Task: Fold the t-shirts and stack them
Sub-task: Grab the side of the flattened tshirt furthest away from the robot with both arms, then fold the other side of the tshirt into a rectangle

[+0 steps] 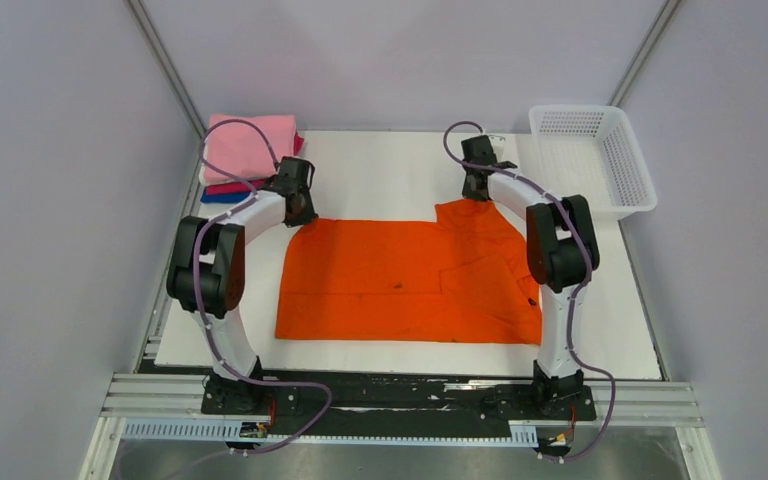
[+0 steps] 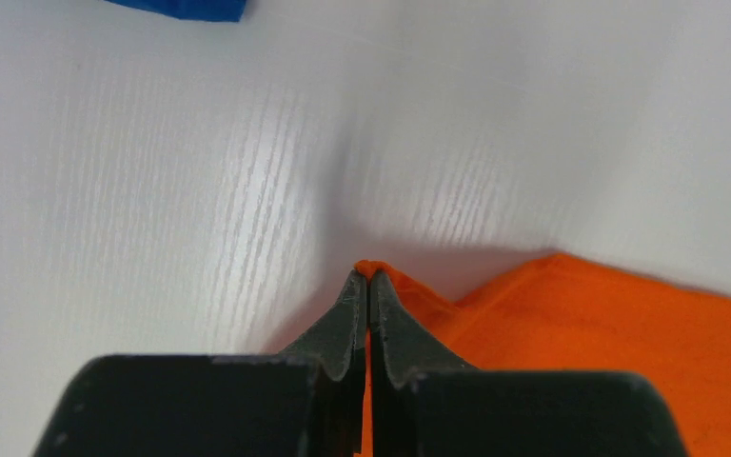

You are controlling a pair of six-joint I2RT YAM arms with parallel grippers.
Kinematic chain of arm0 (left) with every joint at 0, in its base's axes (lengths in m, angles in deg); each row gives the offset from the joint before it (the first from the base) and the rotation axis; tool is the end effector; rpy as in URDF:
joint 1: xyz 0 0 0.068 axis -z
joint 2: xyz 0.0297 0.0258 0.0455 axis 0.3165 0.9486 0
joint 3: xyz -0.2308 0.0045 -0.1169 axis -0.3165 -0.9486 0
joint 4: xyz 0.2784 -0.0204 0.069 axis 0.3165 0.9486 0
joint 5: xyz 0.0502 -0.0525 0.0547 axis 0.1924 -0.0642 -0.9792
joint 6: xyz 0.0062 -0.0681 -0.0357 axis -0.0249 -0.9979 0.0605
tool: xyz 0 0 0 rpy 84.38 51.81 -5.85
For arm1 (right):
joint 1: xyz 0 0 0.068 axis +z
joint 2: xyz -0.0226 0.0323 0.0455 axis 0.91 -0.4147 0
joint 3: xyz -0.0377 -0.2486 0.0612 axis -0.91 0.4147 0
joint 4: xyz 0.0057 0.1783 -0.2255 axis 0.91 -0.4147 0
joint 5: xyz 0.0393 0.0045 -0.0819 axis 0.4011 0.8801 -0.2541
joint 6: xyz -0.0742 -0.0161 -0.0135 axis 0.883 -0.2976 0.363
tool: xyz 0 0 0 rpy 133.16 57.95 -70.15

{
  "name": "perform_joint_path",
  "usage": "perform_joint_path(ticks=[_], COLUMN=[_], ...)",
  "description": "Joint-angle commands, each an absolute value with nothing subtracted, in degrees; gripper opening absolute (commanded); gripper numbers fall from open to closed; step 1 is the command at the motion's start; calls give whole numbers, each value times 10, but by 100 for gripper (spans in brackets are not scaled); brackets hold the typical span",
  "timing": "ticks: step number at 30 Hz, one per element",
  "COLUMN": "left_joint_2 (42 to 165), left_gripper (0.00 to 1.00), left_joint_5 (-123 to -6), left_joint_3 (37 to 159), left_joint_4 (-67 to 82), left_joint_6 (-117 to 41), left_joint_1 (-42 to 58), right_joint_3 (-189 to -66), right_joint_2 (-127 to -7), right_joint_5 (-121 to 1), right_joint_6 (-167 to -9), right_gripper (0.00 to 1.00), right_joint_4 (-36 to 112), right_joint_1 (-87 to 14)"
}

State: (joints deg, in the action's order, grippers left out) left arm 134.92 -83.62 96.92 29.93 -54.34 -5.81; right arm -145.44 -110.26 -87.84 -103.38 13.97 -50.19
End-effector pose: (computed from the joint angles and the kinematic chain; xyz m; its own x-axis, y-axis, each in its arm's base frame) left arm 0.4179 -0.0809 0.1248 -0.7711 -0.2911 -0.5663 -0.2752 0.9544 -0.1158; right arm 0.4905 0.1112 0.1178 -0.7607 0.1586 -0.6294 0.2412 0.9693 -0.0472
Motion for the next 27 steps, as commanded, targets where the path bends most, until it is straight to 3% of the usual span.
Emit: perform_joint_path(ticks=[1, 14, 27], left_joint_2=[1282, 1103, 885], left_gripper=[0, 0, 0], left_joint_5=[-835, -856, -879], left_joint_3=[933, 768, 633], left_joint_4=[259, 214, 252], left_joint_6=[-536, -566, -603], left_joint_1=[-43, -6, 5], right_joint_3=[-1407, -1171, -1057], right_joint_2=[-1004, -749, -553], right_joint_5=[-860, -877, -886], right_joint_6=[-1012, -1030, -1096], right_gripper=[0, 0, 0], right_joint_4=[186, 168, 36], right_joint_1=[-493, -443, -413])
